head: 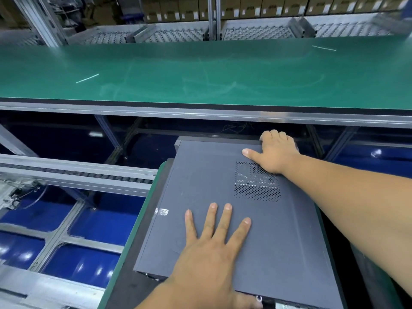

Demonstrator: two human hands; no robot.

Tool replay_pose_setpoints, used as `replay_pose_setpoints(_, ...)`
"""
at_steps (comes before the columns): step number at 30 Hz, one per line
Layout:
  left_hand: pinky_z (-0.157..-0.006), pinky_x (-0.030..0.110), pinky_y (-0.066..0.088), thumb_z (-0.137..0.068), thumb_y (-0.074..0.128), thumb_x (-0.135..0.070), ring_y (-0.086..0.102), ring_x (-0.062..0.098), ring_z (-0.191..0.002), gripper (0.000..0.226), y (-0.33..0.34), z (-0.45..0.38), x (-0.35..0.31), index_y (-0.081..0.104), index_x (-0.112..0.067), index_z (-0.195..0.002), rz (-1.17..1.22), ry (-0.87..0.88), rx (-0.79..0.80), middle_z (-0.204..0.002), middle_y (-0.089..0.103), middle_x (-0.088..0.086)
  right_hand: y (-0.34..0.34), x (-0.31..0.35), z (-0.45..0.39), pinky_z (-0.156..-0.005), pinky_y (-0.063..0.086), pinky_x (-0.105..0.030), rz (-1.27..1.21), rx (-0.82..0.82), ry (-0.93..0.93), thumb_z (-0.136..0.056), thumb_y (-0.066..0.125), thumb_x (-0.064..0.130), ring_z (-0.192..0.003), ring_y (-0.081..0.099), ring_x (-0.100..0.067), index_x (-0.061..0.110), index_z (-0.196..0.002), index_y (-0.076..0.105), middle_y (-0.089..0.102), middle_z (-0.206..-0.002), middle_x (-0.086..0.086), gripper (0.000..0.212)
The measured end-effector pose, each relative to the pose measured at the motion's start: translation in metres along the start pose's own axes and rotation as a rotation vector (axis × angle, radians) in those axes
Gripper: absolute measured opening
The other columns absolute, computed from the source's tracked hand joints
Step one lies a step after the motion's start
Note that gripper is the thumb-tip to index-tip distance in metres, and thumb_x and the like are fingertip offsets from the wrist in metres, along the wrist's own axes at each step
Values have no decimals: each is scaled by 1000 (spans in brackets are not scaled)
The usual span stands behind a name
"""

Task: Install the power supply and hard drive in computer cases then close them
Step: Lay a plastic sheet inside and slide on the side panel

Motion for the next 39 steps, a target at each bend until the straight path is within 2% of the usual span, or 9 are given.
replay_pose_setpoints(7, -108, 76, -20, -55, 33, -104, -31, 34, -151, 132, -4, 5, 0, -21, -40, -157, -29, -1, -92, -170, -20, 4, 1, 1, 19, -118, 28, -52, -41, -35, 55, -90, 23, 82, -132, 43, -35, 19, -143, 46, 51, -140, -13, 85)
replay_pose_setpoints(11, -110, 76, -16, -49, 35, -106, -22, 33, -155, 138, -4, 7, 0, -12, -38, -159, -37, 13, -109, -171, -14, 3, 20, 18, 65, -127, 1, -52, -78, 64, 60, -94, 16, 78, -158, 1, -33, 28, -165, 8, 5, -172, -12, 87)
replay_pose_setpoints(15, -118, 71, -8, -44, 44, -106, -9, 23, -158, 140, -10, 13, -9, 6, -38, -160, 34, 148, -144, -171, 7, -5, 22, 48, 139, -127, -2, -54, -113, 91, -28, -96, 15, 74, -159, -5, -30, 35, -165, 3, -2, -173, -10, 80)
replay_pose_setpoints(19, -120, 50, 29, -79, 62, -75, 50, 16, -134, 71, -42, 42, -3, 63, -27, -131, 459, 275, -445, -131, 64, -10, 13, 63, 219, -128, -1, -52, -212, 55, -90, -106, 28, 53, -159, -2, -27, 35, -164, 17, 5, -173, -8, 62)
replay_pose_setpoints(21, -97, 40, 48, -92, 61, -48, 63, 13, -103, 32, -52, 66, 14, 70, -22, -110, 604, 197, -693, -105, 68, -13, 9, 60, 256, -129, -1, -48, -301, 40, -98, -108, 35, 39, -160, 2, -24, 33, -162, 25, 10, -173, -4, 56)
replay_pose_setpoints(24, -76, 23, 47, -95, 58, -29, 61, 11, -85, 5, -40, 112, 28, 63, -30, -96, 711, 43, -883, -90, 61, -15, 4, 54, 315, -129, 5, -42, -411, -55, -136, -106, 37, 28, -159, 12, -18, 31, -155, 43, 26, -169, 2, 49)
replay_pose_setpoints(30, -71, 28, 52, -93, 55, -45, 60, 5, -80, 14, 61, 123, -36, 62, -37, -102, 405, 47, -352, -96, 56, -21, 44, 18, 433, -126, 15, -40, -580, -333, -98, -95, 55, 11, -158, 15, -26, 23, -147, 52, 23, -169, -1, 53)
replay_pose_setpoints(35, -94, 30, 48, -98, 51, -43, 54, 14, -114, 32, 114, 86, -65, 56, -34, -128, 165, -19, -114, -121, 54, -12, 123, -47, 470, -95, 45, -39, -514, -124, 187, -89, 64, 2, -119, 58, -22, 33, -113, 72, 62, -126, 10, 41)
replay_pose_setpoints(39, -89, 34, 52, -94, 59, -40, 54, 17, -110, 38, 125, 73, -69, 57, -35, -131, 55, -104, -108, -119, 56, -10, 143, -117, 476, -85, 43, -42, -309, -3, 274, -84, 71, 15, -119, 51, -25, 33, -120, 68, 58, -127, 10, 39)
Point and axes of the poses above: each hand's wrist, its own z-axis away from the middle knuckle, its own y-axis out of the palm, x = y × z, the point moved 10 cm from there along -z, towards the middle knuckle
